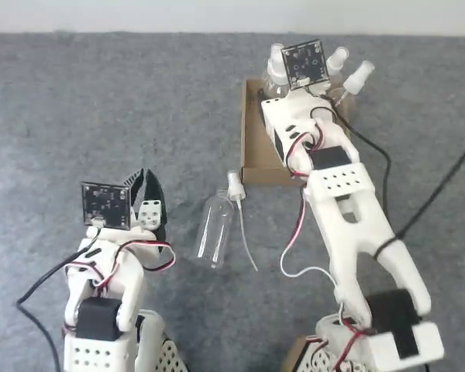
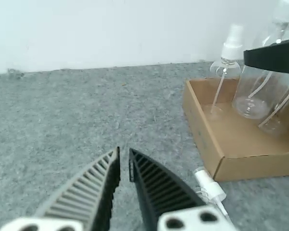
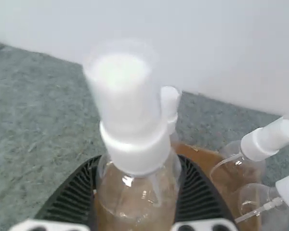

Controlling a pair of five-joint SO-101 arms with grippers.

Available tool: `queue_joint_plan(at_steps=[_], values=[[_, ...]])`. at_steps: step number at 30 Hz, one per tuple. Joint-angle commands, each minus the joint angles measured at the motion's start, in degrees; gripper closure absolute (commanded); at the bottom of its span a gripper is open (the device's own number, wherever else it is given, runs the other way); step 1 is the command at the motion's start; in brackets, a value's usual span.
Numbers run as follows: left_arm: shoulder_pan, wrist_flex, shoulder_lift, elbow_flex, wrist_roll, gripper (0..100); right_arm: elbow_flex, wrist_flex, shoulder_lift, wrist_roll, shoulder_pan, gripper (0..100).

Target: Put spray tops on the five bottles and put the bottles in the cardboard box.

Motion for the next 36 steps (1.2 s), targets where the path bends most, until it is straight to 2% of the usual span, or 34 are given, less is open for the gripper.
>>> queue_joint_plan(at_steps=[1, 11, 22, 36], values=[[-0.26, -1.58, -0.70, -0.40, 0.44, 98, -1.93, -4.97, 2.42, 0.62, 0.57, 99.2], [-0.26, -1.58, -0.70, -0.40, 0.44, 98, 5.80, -18.77, 4.53, -3.08, 0.40, 99.2], [-0.26, -1.58, -0.70, -0.40, 0.44, 98, -0.88, -20.44, 16.04, -2.99, 0.48, 99.2], [-0.26, -1.58, -0.70, -0.40, 0.44, 98, -4.22, -20.62, 21.67, -3.08, 0.13, 99.0]])
